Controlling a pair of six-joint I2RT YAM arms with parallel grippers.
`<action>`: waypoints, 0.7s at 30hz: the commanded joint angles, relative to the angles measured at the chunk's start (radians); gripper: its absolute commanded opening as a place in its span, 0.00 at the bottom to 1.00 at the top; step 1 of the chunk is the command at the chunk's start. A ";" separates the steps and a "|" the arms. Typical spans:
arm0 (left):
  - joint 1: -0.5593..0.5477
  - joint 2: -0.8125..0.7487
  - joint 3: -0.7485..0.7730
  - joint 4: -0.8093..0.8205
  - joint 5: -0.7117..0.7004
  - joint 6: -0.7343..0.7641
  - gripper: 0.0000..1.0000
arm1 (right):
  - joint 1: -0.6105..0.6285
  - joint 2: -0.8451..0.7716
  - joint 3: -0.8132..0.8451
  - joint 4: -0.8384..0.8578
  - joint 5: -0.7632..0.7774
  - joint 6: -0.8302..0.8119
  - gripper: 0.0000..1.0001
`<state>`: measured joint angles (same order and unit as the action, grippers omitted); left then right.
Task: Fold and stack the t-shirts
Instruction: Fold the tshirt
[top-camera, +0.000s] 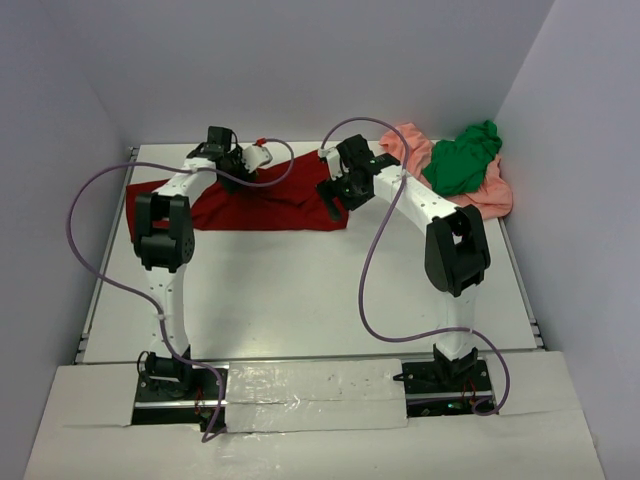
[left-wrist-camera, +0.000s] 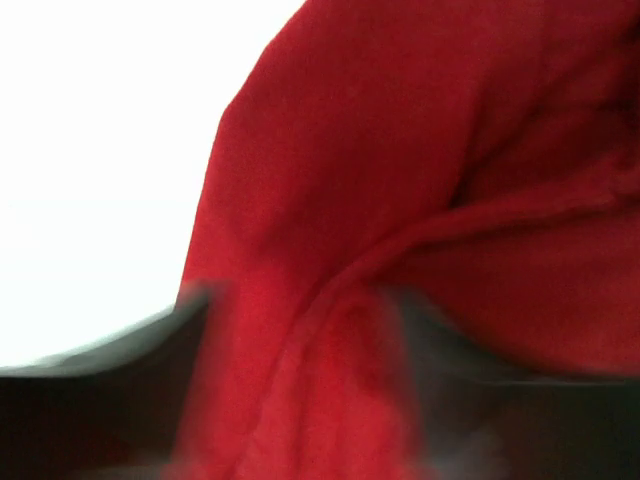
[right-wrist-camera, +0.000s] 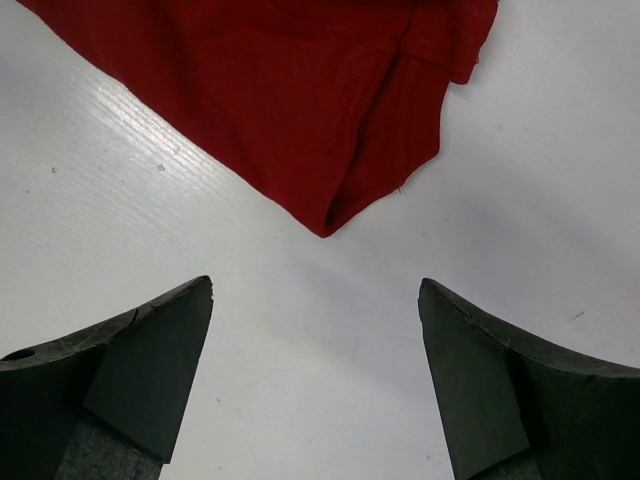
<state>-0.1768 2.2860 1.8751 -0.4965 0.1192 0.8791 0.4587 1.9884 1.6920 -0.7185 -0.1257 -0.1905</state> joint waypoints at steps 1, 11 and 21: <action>-0.006 0.036 0.033 0.056 -0.023 -0.009 0.99 | 0.006 -0.011 -0.002 0.017 -0.009 -0.015 0.90; 0.003 -0.031 -0.056 0.076 -0.013 -0.048 0.99 | 0.008 0.045 0.076 0.047 0.012 -0.026 0.91; 0.068 -0.190 -0.148 0.289 -0.036 -0.320 0.99 | 0.086 0.409 0.576 -0.067 -0.009 -0.030 0.92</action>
<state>-0.1410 2.2139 1.7317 -0.3309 0.0891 0.7105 0.4988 2.3463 2.1513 -0.7391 -0.1349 -0.2035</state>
